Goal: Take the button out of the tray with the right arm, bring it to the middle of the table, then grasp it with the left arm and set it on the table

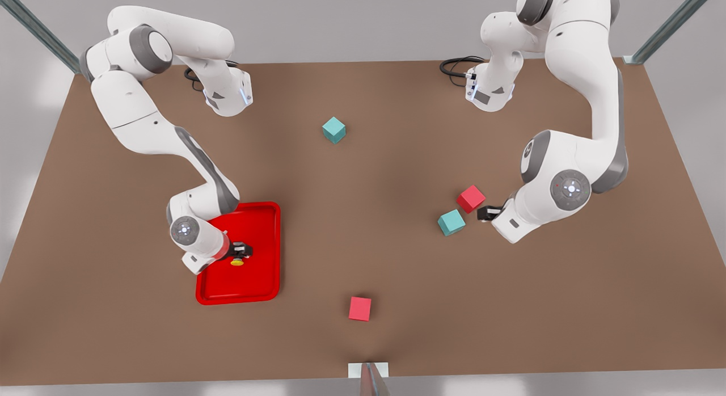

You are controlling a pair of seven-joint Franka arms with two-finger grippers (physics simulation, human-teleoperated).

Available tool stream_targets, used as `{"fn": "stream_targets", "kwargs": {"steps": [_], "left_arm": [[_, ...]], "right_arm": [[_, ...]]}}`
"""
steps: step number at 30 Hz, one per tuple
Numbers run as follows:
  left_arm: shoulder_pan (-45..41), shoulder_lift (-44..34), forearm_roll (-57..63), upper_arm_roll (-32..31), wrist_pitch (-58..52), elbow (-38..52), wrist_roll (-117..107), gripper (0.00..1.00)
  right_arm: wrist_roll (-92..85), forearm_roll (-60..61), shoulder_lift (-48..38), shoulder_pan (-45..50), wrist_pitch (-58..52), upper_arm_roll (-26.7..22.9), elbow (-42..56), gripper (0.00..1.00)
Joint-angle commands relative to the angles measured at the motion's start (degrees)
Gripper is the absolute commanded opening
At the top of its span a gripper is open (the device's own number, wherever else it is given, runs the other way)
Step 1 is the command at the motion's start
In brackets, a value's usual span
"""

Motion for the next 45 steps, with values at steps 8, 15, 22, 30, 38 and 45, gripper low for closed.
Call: {"fn": "stream_targets", "kwargs": {"steps": [8, 15, 22, 30, 38, 45], "left_arm": [[0.1, 0.55, 0.15, -0.01, 0.24, 0.05, 0.57, 1.0], [0.1, 0.2, 0.07, -0.01, 0.15, 0.05, 0.57, 1.0], [0.19, 0.55, 0.15, -0.01, 0.24, 0.05, 0.57, 1.0], [0.1, 0.38, 0.15, 0.08, 0.15, 0.05, 0.57, 1.0], [-0.6, 0.64, 0.59, -0.01, 0.15, 0.4, 0.05, 1.0], [2.12, 0.11, 5.25, 0.61, -0.03, 0.58, 3.99, 1.0]], "right_arm": [[3.16, -0.49, 0.33, 0.14, 0.19, -0.15, 0.02, 0.7], [3.16, -0.58, 0.24, 0.06, 0.1, -0.15, 0.02, 0.51], [3.07, -0.58, -0.81, 0.14, -0.6, -0.15, 0.02, 0.47], [3.42, 16.9, -8.81, 22.81, -13.95, -14.9, 6.87, 0.47], [22.13, 33.87, 2.96, 51.02, -34.79, -31.08, 37.55, 0.47], [33.39, 37.92, 16.67, 61.23, -34.62, -34.6, 54.34, 0.47]]}}
